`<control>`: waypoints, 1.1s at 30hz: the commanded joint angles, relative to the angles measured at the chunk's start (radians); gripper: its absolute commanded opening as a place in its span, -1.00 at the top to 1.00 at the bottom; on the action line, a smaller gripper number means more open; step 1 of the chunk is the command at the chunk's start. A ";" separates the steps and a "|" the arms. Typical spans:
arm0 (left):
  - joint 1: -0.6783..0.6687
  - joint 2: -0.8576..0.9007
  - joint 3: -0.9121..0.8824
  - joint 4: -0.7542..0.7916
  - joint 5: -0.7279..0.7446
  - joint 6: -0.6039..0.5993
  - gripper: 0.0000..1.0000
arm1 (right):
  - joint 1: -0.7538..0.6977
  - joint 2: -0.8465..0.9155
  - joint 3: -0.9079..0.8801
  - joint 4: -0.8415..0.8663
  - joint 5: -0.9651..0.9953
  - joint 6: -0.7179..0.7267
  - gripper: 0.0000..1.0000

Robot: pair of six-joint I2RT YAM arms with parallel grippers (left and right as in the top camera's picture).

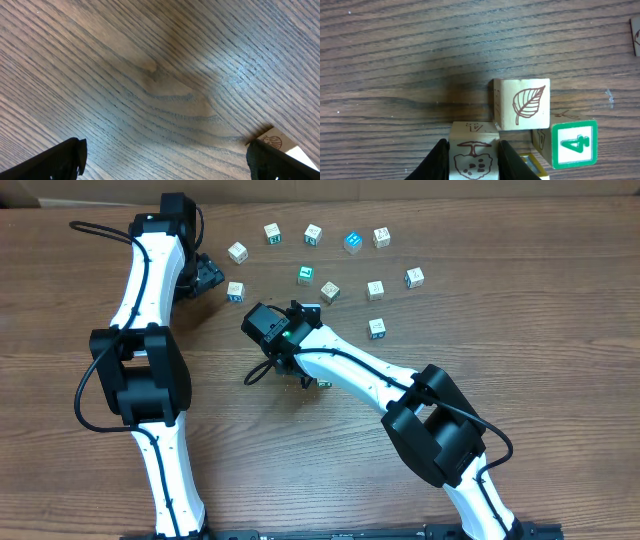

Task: Form a circle
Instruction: 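Lower the mushroom block left of the leaf block and open the right gripper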

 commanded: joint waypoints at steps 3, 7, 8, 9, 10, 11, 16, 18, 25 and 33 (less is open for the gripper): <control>-0.011 -0.035 -0.003 0.002 0.004 0.019 -0.99 | -0.017 0.006 -0.006 -0.018 0.019 -0.011 0.49; -0.010 -0.035 -0.003 0.002 0.004 0.019 -0.99 | -0.017 0.006 -0.006 -0.018 0.018 -0.011 0.49; -0.010 -0.035 -0.003 0.002 0.004 0.019 -0.99 | -0.017 0.006 -0.006 -0.018 0.018 -0.011 0.49; -0.010 -0.035 -0.003 0.002 0.004 0.019 -0.99 | -0.017 0.006 -0.006 -0.019 0.018 -0.011 0.49; -0.010 -0.035 -0.003 0.002 0.004 0.019 -0.99 | -0.017 0.006 -0.006 -0.020 0.019 -0.011 0.49; -0.010 -0.035 -0.003 0.002 0.004 0.019 -0.99 | -0.017 0.006 -0.006 -0.021 0.019 -0.011 0.49; -0.011 -0.035 -0.003 0.002 0.004 0.019 -0.99 | -0.017 0.006 -0.006 -0.021 0.019 -0.011 0.49; -0.011 -0.035 -0.003 0.002 0.004 0.019 -0.99 | -0.017 0.006 -0.006 -0.020 0.018 -0.011 0.43; -0.011 -0.035 -0.003 0.002 0.004 0.019 -0.99 | -0.017 0.006 -0.006 -0.011 0.018 -0.011 0.31; -0.011 -0.035 -0.003 0.002 0.004 0.019 -0.99 | -0.017 0.006 -0.006 0.000 0.016 -0.011 0.35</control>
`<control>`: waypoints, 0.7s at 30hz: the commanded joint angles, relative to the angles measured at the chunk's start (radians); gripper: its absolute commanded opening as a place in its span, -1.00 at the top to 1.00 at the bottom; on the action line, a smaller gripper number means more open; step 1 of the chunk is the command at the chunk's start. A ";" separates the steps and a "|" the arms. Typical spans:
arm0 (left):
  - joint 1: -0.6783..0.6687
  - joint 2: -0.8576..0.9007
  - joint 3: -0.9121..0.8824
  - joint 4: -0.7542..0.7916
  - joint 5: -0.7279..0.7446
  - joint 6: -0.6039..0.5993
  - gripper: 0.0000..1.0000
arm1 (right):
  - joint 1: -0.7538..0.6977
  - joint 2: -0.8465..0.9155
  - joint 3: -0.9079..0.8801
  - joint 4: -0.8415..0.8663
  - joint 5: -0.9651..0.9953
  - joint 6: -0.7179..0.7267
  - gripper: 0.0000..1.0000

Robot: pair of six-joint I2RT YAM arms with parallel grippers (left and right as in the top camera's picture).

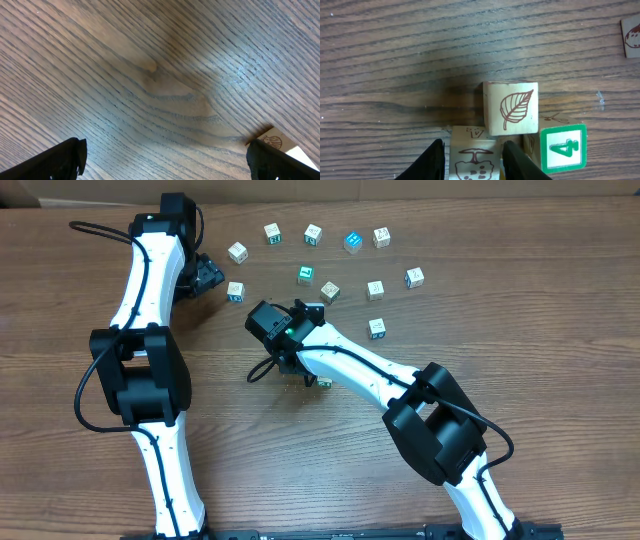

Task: Form a circle
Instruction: 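Lower the mushroom block left of the leaf block and open the right gripper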

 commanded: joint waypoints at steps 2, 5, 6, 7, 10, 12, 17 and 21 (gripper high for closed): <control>-0.011 -0.035 -0.003 0.001 0.004 0.019 -0.99 | -0.004 0.006 -0.006 0.006 0.005 -0.004 0.39; -0.011 -0.035 -0.003 0.001 0.004 0.019 -0.99 | -0.004 0.006 -0.006 0.011 -0.013 -0.005 0.40; -0.011 -0.035 -0.003 0.001 0.004 0.019 -0.99 | -0.004 0.006 -0.006 0.012 -0.014 -0.004 0.41; -0.011 -0.035 -0.003 0.001 0.004 0.019 -0.99 | -0.004 0.006 -0.006 0.013 -0.014 -0.005 0.41; -0.011 -0.035 -0.003 0.001 0.004 0.019 -0.99 | -0.004 0.006 -0.006 0.018 -0.013 -0.005 0.40; -0.011 -0.035 -0.003 0.001 0.004 0.019 -0.99 | -0.004 0.006 -0.006 0.018 -0.013 -0.005 0.41; -0.011 -0.035 -0.003 0.001 0.004 0.019 -0.99 | -0.004 0.006 -0.006 0.018 -0.013 -0.005 0.40; -0.011 -0.035 -0.003 0.001 0.004 0.019 -0.99 | -0.004 0.006 -0.006 0.019 -0.013 -0.005 0.40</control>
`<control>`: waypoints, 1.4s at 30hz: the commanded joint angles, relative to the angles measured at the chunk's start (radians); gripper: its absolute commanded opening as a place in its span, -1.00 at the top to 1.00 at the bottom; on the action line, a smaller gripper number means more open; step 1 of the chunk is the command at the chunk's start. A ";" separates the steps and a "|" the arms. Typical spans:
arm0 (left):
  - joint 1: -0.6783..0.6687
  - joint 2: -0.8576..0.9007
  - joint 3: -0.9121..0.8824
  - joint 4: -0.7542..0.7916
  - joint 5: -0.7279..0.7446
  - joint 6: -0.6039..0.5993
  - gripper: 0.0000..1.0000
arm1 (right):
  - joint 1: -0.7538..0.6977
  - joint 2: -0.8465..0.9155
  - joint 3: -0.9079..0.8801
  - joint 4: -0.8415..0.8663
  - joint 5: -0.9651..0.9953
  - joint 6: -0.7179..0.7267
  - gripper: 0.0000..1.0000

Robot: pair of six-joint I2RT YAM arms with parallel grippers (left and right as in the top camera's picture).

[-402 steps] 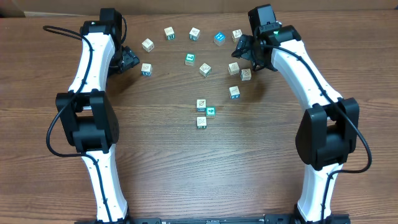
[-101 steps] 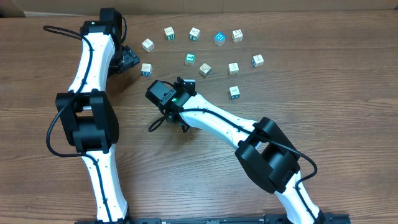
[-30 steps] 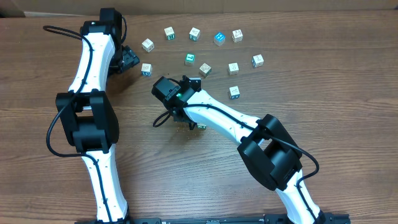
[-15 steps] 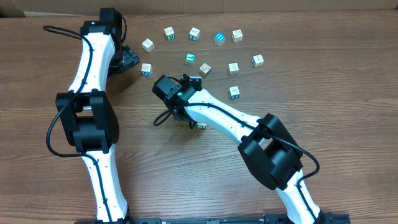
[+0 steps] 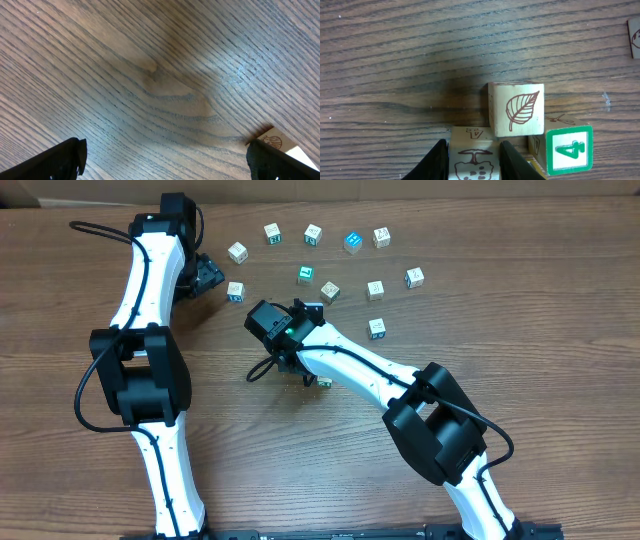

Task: Form a circle
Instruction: 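Lower the mushroom block left of the leaf block and open the right gripper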

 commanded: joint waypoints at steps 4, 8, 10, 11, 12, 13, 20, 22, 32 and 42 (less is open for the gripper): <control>-0.011 -0.035 -0.003 0.001 0.004 0.019 -0.99 | -0.004 0.006 -0.006 0.008 -0.003 -0.005 0.39; -0.011 -0.035 -0.003 0.001 0.004 0.019 -0.99 | -0.004 0.006 -0.004 0.009 -0.003 -0.005 0.36; -0.011 -0.035 -0.003 0.001 0.004 0.019 -0.99 | -0.004 0.006 -0.003 0.012 -0.003 -0.005 0.33; -0.011 -0.035 -0.003 0.001 0.004 0.019 -0.99 | -0.004 0.006 -0.002 0.012 -0.003 -0.005 0.30; -0.011 -0.035 -0.003 0.001 0.004 0.019 -0.99 | -0.004 0.006 0.001 0.011 -0.003 -0.005 0.27; -0.011 -0.035 -0.003 0.001 0.004 0.019 -0.99 | -0.004 0.006 0.004 0.011 -0.003 -0.010 0.25; -0.011 -0.035 -0.003 0.001 0.004 0.019 -0.99 | -0.004 -0.010 0.021 0.012 0.003 -0.027 0.16; -0.011 -0.035 -0.003 0.001 0.004 0.019 -0.99 | -0.005 -0.020 0.030 0.010 0.009 -0.028 0.15; -0.011 -0.035 -0.003 0.001 0.004 0.019 -0.99 | -0.039 -0.152 0.058 -0.167 -0.056 0.024 0.16; -0.011 -0.035 -0.003 0.001 0.004 0.019 -0.99 | -0.032 -0.153 -0.055 -0.200 -0.177 0.058 0.14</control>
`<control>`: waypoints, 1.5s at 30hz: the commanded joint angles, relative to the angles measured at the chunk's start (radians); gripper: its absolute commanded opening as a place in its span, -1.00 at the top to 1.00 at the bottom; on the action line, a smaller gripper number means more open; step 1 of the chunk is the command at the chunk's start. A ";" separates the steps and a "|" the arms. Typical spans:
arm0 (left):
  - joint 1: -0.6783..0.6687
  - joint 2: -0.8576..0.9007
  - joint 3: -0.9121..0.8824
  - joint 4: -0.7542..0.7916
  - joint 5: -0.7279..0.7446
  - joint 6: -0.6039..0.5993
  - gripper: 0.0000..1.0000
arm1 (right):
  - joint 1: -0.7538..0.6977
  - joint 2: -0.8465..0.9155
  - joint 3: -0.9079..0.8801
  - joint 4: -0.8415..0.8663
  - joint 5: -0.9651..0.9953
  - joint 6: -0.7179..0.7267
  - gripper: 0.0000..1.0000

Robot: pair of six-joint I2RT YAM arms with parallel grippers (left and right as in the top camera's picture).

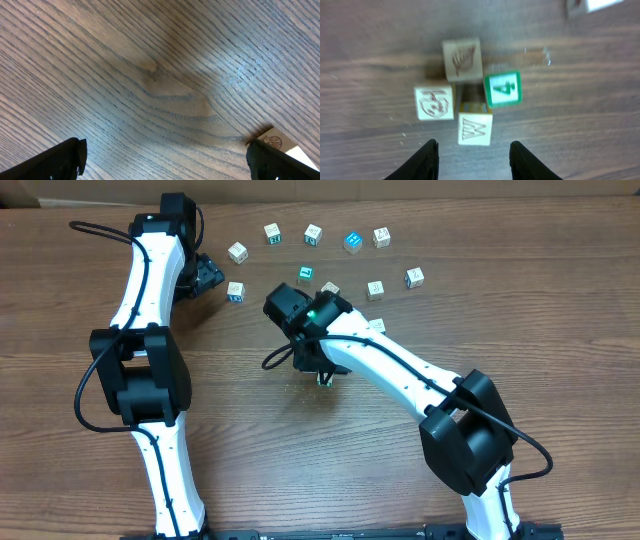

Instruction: Form a circle

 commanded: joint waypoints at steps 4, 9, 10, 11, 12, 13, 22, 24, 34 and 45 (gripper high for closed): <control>-0.011 -0.035 -0.003 0.001 0.004 0.019 -0.99 | 0.021 -0.023 -0.103 0.040 -0.037 0.033 0.14; -0.011 -0.035 -0.003 0.001 0.004 0.019 -0.99 | 0.024 -0.023 -0.159 0.117 -0.037 0.033 0.12; -0.011 -0.035 -0.003 0.001 0.004 0.019 -0.99 | 0.024 -0.023 -0.163 0.127 -0.036 0.033 0.12; -0.011 -0.035 -0.003 0.001 0.004 0.019 -0.99 | 0.024 -0.023 -0.167 0.135 -0.033 0.033 0.11; -0.011 -0.035 -0.003 0.001 0.004 0.019 -0.99 | 0.024 -0.023 -0.171 0.143 -0.027 0.032 0.11; -0.011 -0.035 -0.003 0.001 0.004 0.019 -0.99 | 0.024 -0.023 -0.172 0.144 -0.017 0.033 0.10; -0.011 -0.035 -0.003 0.001 0.004 0.019 -0.99 | 0.026 -0.021 -0.206 0.193 -0.006 0.029 0.12; -0.011 -0.035 -0.003 0.001 0.004 0.019 -0.99 | 0.026 -0.021 -0.208 0.195 0.003 0.029 0.12; -0.011 -0.035 -0.003 0.001 0.004 0.019 -0.99 | 0.027 -0.021 -0.208 0.199 0.023 0.029 0.22; -0.011 -0.035 -0.003 0.001 0.004 0.019 -0.99 | 0.028 -0.021 -0.209 0.222 0.023 0.029 0.18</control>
